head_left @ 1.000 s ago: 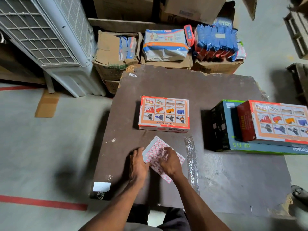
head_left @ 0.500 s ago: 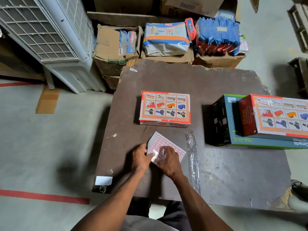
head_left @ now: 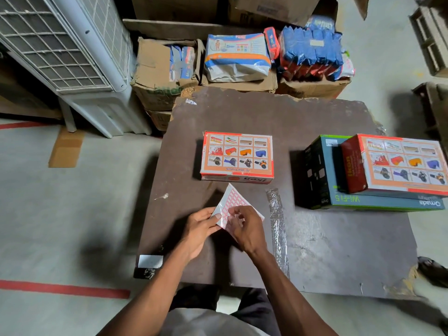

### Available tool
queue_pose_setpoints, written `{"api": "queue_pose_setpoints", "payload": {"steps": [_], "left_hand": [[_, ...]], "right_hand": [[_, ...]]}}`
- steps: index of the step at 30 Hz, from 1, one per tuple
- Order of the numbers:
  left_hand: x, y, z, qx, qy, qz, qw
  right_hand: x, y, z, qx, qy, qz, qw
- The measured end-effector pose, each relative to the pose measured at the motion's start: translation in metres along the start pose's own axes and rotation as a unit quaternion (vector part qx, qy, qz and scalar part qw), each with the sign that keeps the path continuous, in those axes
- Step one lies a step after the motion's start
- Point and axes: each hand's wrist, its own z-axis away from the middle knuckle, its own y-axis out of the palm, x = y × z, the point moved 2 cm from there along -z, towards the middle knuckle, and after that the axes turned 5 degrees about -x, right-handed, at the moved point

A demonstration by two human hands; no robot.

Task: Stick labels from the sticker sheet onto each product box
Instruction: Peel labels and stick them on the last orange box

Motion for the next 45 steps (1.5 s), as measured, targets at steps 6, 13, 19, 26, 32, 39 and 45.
{"api": "queue_pose_setpoints", "payload": {"steps": [6,13,19,26,32,39,45], "left_hand": [[-0.019,0.014,0.019,0.023,0.028,0.049,0.998],[-0.033,0.017,0.026,0.020,0.051,0.072,0.996],[-0.037,0.016,0.032,0.021,0.067,0.081,0.994],[-0.041,0.019,0.044,0.011,0.073,0.088,0.993],[-0.044,0.019,0.048,0.016,0.075,0.060,0.995],[-0.046,0.022,0.051,0.021,0.085,0.030,0.996],[-0.047,0.027,0.054,0.012,0.089,0.023,0.996]], "right_hand": [[0.033,-0.013,0.004,-0.023,0.018,-0.062,0.998],[0.053,-0.024,0.015,-0.036,0.021,-0.106,0.993],[0.065,-0.027,0.021,-0.030,0.020,-0.131,0.991],[0.073,-0.030,0.025,-0.033,0.003,-0.118,0.992],[0.073,-0.032,0.027,-0.032,-0.001,-0.116,0.993],[0.069,-0.035,0.025,-0.029,0.001,-0.074,0.997],[0.067,-0.038,0.025,-0.038,0.001,-0.070,0.997]]}}
